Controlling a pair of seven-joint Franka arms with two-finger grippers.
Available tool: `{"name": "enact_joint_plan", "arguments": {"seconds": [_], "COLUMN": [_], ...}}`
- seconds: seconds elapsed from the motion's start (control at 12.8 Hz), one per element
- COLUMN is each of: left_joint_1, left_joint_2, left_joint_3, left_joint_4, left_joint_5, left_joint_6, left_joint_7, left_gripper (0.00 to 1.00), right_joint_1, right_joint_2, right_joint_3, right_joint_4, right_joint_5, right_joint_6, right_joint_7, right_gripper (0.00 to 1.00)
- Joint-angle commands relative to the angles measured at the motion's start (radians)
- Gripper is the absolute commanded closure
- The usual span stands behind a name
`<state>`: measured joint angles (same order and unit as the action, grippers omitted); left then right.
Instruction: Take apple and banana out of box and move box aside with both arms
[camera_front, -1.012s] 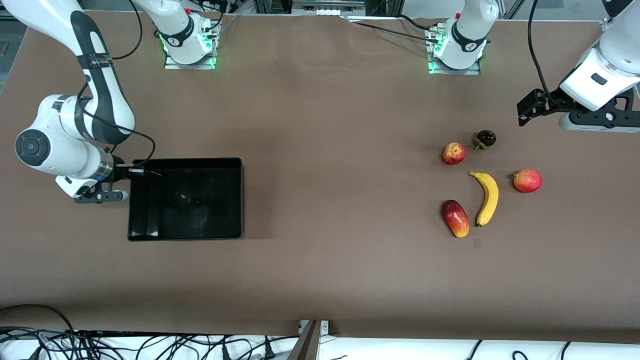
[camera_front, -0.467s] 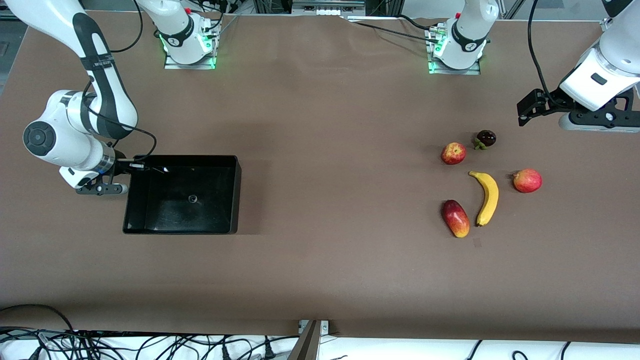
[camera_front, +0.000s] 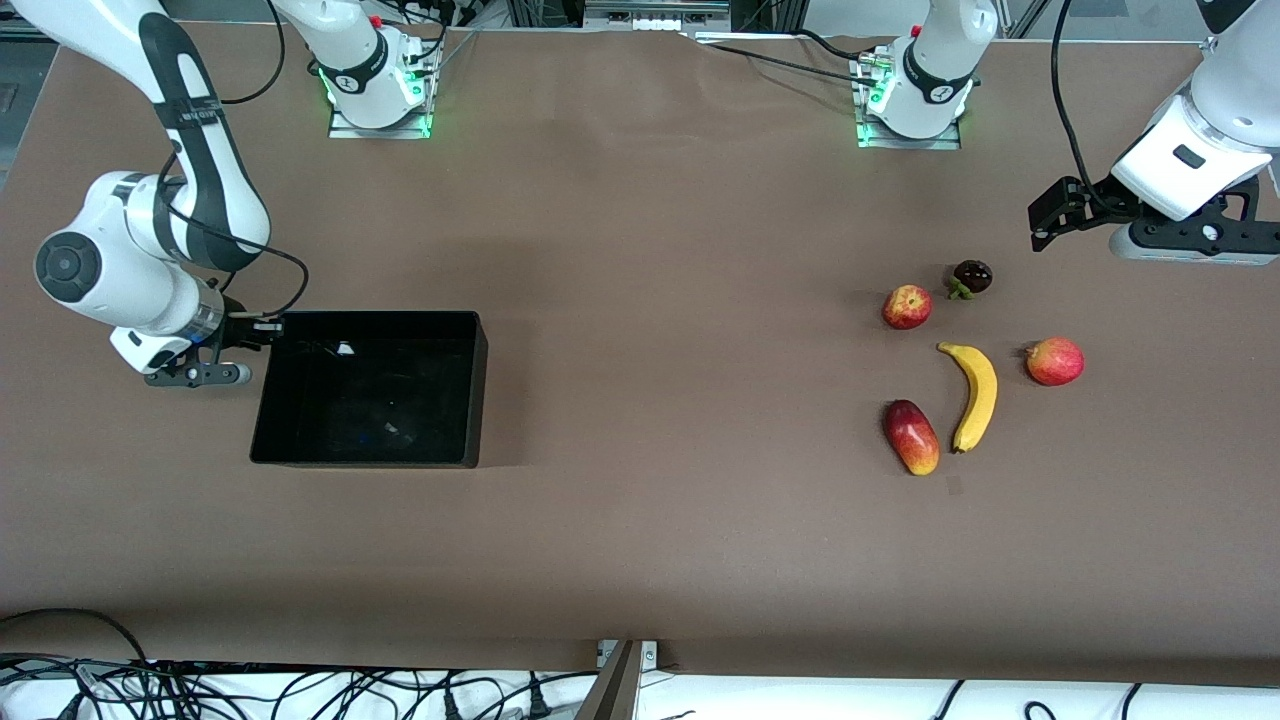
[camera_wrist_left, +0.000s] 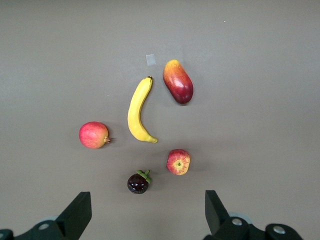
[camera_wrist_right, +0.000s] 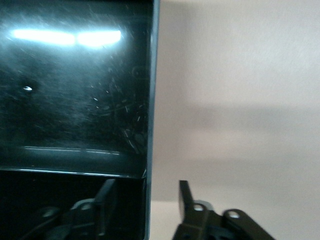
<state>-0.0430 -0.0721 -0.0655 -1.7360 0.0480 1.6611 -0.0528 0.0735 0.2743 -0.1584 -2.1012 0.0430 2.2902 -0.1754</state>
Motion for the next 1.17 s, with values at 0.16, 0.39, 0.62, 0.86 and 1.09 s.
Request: {"name": "enact_joint_plan", "arguments": {"seconds": [0.16,0.39,0.62,0.86,1.09], "left_joint_1": [-0.003,-0.002,0.002,0.002,0.002], "left_joint_2": [0.001,0.001,0.001,0.001,0.001], "left_joint_3": [0.004,0.004,0.004,0.004,0.004], "left_joint_4": [0.021,0.021,0.021,0.021,0.021], "left_joint_5": [-0.014,-0.014,-0.016,-0.016,-0.014], "left_joint_6": [-0.023,-0.024,-0.023,-0.023,-0.024], "left_joint_7": [0.016,0.017,0.017,0.017,0.017], "left_gripper": [0.0,0.0,0.0,0.0,0.0], "right_joint_1": [0.006,0.008,0.008,0.008,0.009], "right_joint_2": [-0.076,-0.102,-0.119,-0.119,-0.165], "right_joint_3": [0.043,0.083,0.118,0.117,0.12], "right_joint_4": [0.201,0.395,0.536,0.587,0.558], "right_joint_5": [0.012,0.012,0.0,0.014,0.018], "right_joint_6": [-0.281,-0.532,-0.685,-0.722,-0.807], "right_joint_7": [-0.015,0.01,0.028,-0.016,0.028], "right_gripper": [0.0,0.0,0.0,0.0,0.0]}}
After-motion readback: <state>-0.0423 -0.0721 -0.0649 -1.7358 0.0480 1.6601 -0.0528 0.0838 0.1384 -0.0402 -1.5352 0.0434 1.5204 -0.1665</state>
